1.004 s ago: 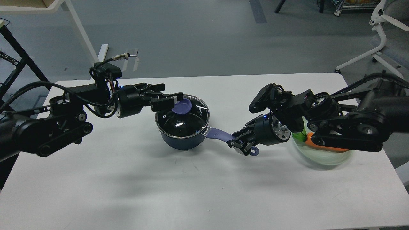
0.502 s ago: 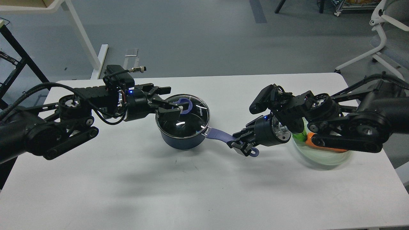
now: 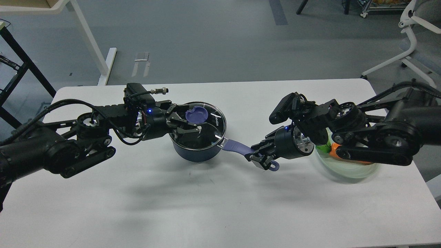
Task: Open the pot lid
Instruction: 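Grasp the blue knob of the glass lid with the left gripper, then lift the glass lid off the saucepan and carry it aside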
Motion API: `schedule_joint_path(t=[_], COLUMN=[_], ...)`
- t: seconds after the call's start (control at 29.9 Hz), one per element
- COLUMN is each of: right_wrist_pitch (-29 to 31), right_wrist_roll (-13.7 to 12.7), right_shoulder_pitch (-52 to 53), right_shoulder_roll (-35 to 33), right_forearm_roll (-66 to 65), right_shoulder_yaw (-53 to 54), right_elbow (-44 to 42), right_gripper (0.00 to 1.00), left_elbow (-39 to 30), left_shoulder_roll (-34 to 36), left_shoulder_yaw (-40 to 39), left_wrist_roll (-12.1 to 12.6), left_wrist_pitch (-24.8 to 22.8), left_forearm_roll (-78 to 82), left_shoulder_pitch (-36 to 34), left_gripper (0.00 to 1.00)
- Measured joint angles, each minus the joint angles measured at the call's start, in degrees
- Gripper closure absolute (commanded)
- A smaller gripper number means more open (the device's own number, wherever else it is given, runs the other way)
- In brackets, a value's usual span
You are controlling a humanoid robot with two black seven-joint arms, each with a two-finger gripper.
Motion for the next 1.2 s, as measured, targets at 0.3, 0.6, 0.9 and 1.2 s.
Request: schedule_joint_path(t=[0.3,0.6,0.9,1.2], right_wrist_pitch=[0.0,0.0,0.0,0.0], right_wrist_roll=[0.0,0.0,0.0,0.3], right_shoulder_pitch=[0.1,-0.2,-0.2,0.3], right_shoulder_roll=[-0.2,-0.3,0.0,-0.3], right_forearm_roll=[0.0,0.0,0.0,0.1], right_shoulder_yaw=[0.0,0.0,0.0,0.1], right_elbow=[0.0,-0.1,-0.2,0.0], right_gripper=[0.70,0.70,0.69,0.69], left_elbow=[0.4,0.5,-1.1,-4.6], left_shoulder_roll=[-0.5,-0.5,1.5,17.2], left_shoulder_yaw=[0.2,2.1,1.5,2.3], left_wrist_roll=[-0.1,-0.4,-0.8,-2.7], left_wrist_pitch=[0.5,1.0,1.9,2.1], left_forearm_roll=[0.0,-0.3,-2.0,-9.4], left_shoulder_pitch=[0.0,-0.1,-2.8,-4.4], left_gripper=[0.32,0.48,0.49,0.50])
